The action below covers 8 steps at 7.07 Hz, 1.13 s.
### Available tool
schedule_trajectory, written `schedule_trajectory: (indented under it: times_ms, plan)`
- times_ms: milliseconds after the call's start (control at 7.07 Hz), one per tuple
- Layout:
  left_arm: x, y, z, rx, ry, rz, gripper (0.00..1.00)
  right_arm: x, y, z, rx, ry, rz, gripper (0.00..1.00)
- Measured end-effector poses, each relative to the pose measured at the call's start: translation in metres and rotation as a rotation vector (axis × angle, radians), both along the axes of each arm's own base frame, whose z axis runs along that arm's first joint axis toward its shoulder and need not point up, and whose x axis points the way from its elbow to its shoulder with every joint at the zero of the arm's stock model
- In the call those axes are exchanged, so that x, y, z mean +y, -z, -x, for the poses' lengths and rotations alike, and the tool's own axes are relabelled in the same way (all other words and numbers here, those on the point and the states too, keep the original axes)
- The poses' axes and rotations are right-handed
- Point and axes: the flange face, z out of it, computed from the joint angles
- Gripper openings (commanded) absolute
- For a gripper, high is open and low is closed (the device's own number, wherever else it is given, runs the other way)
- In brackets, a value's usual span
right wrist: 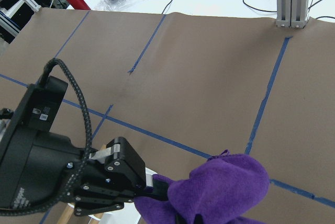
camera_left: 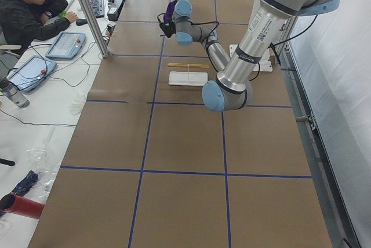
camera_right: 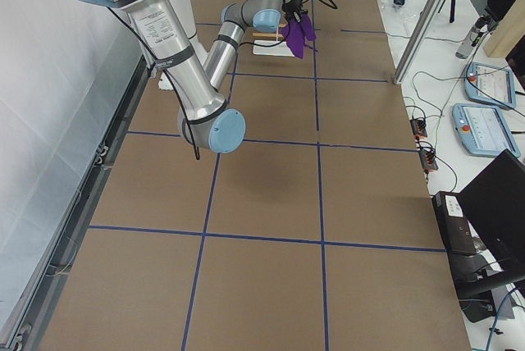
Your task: Hang towel on rack
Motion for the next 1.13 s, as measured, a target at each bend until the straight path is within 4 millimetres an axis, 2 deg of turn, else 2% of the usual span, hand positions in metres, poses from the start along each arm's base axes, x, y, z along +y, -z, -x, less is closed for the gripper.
schedule_trajectory:
  times_ms: [142, 283, 708, 1132]
  plan:
    - [0.000, -0.001, 0.000, -0.002, -0.001, 0.000, 0.00, 0.002, -0.004, 0.004, 0.005, 0.008, 0.011, 1.00]
    - [0.000, -0.002, 0.002, -0.005, -0.001, -0.005, 0.00, 0.005, -0.010, 0.009, 0.012, 0.017, 0.037, 1.00]
    - [0.008, -0.016, 0.018, -0.014, 0.000, -0.026, 0.00, 0.001, -0.056, 0.014, 0.140, 0.052, 0.197, 1.00]
    - [0.028, -0.070, 0.059, -0.083, -0.004, -0.087, 0.00, -0.029, -0.104, -0.003, 0.376, 0.032, 0.351, 1.00]
